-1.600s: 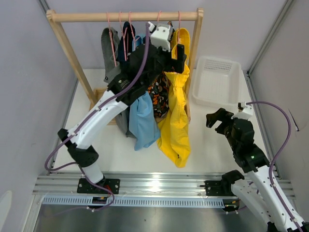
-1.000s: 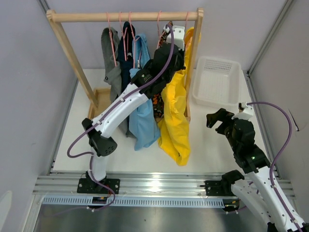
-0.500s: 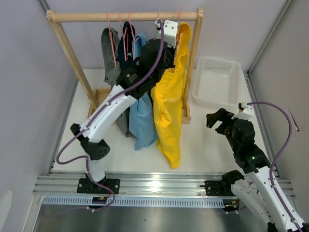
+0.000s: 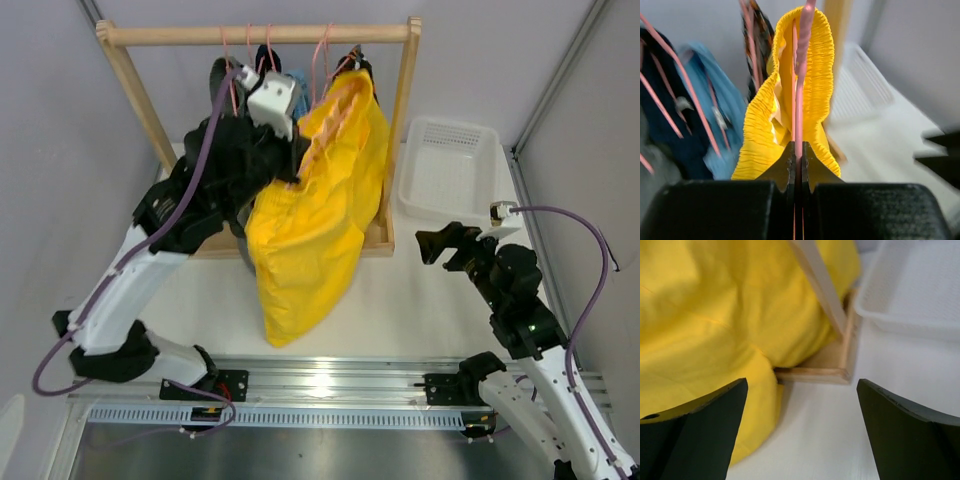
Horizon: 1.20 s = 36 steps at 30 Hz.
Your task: Remove the shorts from the hanger
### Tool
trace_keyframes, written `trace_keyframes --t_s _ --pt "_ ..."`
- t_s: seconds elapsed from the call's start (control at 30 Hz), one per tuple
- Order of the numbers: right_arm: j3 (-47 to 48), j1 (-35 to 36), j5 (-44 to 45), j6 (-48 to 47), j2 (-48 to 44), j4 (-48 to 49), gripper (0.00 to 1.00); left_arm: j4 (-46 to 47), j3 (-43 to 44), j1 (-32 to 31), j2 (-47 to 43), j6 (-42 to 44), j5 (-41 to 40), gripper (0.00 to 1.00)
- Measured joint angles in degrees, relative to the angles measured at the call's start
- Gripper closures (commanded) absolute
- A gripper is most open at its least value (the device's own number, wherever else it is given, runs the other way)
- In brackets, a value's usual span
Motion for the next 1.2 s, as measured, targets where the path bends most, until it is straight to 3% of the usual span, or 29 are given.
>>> trace_keyframes --t_s 0.1,0.2,0.53,1.1,1.17,1.2 --pt "0.9 0.0 -8.1 -1.8 -1.7 3.6 0.01 -2.7 -12.4 -2.0 -10.0 -2.3 4.7 1.0" --pt "2.3 0.0 -15.6 -2.3 -2.8 8.5 0.01 -6.4 -17.3 -2.9 -17.2 -4.5 10.3 1.0" --pt "7.9 0.8 -29.3 -3.3 4.5 16.8 0.01 -16.7 -11.6 -3.0 -25.6 -7.5 24.1 1.0" --pt "8.5 7.7 -31.1 -2.9 9.8 25.4 0.01 -21.9 -10.4 -3.0 -26.8 -10.9 37.2 1.0" --pt "8.3 9.7 -30.7 -3.0 11.2 27.0 0.19 -22.0 -10.2 -3.0 -27.1 -11.3 37.5 1.0" --pt "8.3 10.9 -30.4 -3.1 12.2 27.6 0.37 -22.0 -10.1 -3.0 -27.2 -11.4 37.5 1.0"
